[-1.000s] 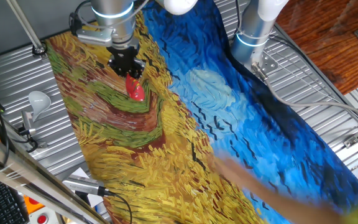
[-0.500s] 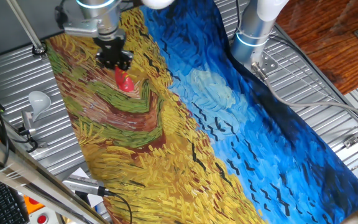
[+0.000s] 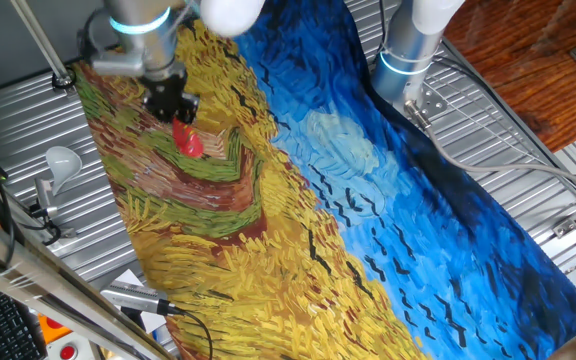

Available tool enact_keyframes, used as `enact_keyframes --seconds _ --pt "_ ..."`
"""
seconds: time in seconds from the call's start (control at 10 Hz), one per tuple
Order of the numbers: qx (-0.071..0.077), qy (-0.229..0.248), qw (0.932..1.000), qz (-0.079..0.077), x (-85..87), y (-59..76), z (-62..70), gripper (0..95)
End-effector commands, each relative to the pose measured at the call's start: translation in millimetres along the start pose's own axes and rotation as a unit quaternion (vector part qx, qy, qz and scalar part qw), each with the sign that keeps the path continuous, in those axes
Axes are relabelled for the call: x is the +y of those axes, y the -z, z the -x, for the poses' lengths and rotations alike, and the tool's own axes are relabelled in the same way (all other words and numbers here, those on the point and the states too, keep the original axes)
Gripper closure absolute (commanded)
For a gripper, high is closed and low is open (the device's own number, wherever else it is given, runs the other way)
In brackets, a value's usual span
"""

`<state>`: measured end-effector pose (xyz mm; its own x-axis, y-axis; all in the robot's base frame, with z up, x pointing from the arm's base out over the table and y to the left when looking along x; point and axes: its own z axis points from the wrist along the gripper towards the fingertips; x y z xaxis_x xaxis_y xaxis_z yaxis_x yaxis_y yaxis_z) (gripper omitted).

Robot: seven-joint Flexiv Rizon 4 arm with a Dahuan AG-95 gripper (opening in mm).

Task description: Receive something handed over by a human

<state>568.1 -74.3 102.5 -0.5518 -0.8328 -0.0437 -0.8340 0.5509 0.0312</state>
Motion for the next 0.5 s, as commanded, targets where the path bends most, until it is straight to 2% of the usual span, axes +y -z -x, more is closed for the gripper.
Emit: enact_keyframes --seconds 0.1,0.3,0.5 --pt "-0.002 -0.020 0.9998 -0.002 -5.5 -16.8 4.8 95.0" --pt "-0.007 -0.023 0.9997 0.001 -2.5 -23.4 11.7 95.0" --pt "0.003 -0.021 0.9998 -0.005 -1.6 -22.9 12.6 95.0"
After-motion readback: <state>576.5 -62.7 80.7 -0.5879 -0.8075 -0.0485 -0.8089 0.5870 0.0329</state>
